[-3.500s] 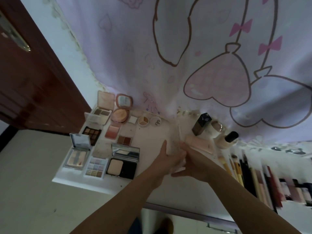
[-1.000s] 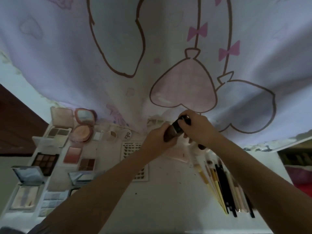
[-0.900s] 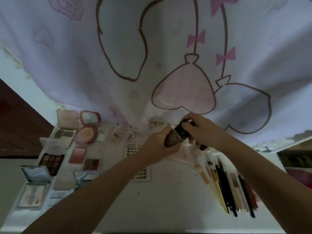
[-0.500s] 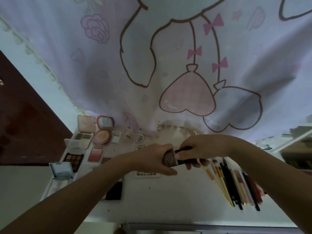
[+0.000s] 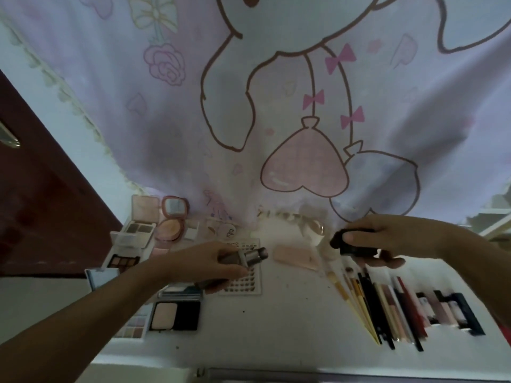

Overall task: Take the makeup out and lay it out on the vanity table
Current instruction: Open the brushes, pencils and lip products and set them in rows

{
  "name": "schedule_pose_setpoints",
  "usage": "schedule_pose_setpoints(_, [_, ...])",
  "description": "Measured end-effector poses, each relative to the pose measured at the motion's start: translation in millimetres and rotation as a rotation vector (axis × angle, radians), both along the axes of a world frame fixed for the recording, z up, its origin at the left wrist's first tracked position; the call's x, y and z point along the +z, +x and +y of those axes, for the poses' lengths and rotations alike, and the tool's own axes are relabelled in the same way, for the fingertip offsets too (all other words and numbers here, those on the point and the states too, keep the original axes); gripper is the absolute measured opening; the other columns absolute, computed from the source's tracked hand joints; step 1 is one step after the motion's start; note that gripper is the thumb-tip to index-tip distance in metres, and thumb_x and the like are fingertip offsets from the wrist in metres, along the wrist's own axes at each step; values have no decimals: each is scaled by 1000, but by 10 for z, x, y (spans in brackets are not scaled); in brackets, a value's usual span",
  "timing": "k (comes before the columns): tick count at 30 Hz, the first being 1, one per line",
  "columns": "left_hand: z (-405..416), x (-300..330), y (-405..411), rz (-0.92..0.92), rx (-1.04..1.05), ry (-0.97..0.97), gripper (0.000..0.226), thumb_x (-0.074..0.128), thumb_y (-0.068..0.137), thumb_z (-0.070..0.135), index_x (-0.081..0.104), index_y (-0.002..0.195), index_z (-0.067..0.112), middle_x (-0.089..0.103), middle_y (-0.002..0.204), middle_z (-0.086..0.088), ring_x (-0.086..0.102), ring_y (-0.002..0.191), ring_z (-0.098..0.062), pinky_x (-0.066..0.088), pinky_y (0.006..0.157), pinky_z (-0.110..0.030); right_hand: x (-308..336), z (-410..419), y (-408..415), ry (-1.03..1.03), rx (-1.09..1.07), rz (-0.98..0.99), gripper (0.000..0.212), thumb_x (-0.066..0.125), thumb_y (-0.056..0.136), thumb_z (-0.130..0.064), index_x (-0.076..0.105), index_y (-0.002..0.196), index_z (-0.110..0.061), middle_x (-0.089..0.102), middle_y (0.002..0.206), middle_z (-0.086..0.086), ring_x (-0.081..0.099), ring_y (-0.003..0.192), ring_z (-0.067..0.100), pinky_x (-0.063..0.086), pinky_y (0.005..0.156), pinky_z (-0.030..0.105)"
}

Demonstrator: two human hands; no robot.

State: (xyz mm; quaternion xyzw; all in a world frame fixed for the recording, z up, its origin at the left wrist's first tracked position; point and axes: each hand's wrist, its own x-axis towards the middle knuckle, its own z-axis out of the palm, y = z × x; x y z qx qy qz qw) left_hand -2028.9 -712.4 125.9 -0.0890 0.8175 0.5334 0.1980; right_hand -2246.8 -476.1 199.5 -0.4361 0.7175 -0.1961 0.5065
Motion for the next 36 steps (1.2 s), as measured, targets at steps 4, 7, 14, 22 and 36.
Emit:
schedule_pose_setpoints(4, [161,-272,-152,124,225,129,4,53,94,16,54,91,16,60,73,-9,56,61,-16,48,59,-22,-507,-138,63,-143,-324,-306,38,50,88,-38,60,106,-7,63,89,9,60,76,19,50,63,27])
schedule_pose_setpoints(7, [147,-516,-299,131,392,236,7,50,96,15,52,100,21,65,81,-3,62,73,-13,51,66,-23,-974,-310,128,-215,-598,-332,28,53,92,-32,61,111,-14,64,113,9,62,103,19,53,85,32])
schedule_pose_setpoints(14, [51,-935,-761,249,551,-92,13,67,81,14,63,90,6,63,83,-17,61,72,-19,44,69,-19,-1675,-707,96,-102,-698,263,36,50,94,-39,52,74,-9,52,67,3,48,60,14,38,61,25])
schedule_pose_setpoints(22, [-281,-1308,-1410,259,710,-154,25,73,74,12,56,90,2,60,92,-11,58,82,-17,46,73,-16,-2199,-1277,-147,-125,-797,231,13,52,92,-13,48,103,-7,47,78,-2,47,74,14,33,66,23])
schedule_pose_setpoints(36, [-537,-1795,-1648,222,727,-356,31,71,77,11,61,106,5,65,109,-11,58,104,-26,42,86,-25,-2648,-1864,-295,-361,-790,293,19,54,83,-20,53,99,-12,59,94,13,56,87,27,53,82,43])
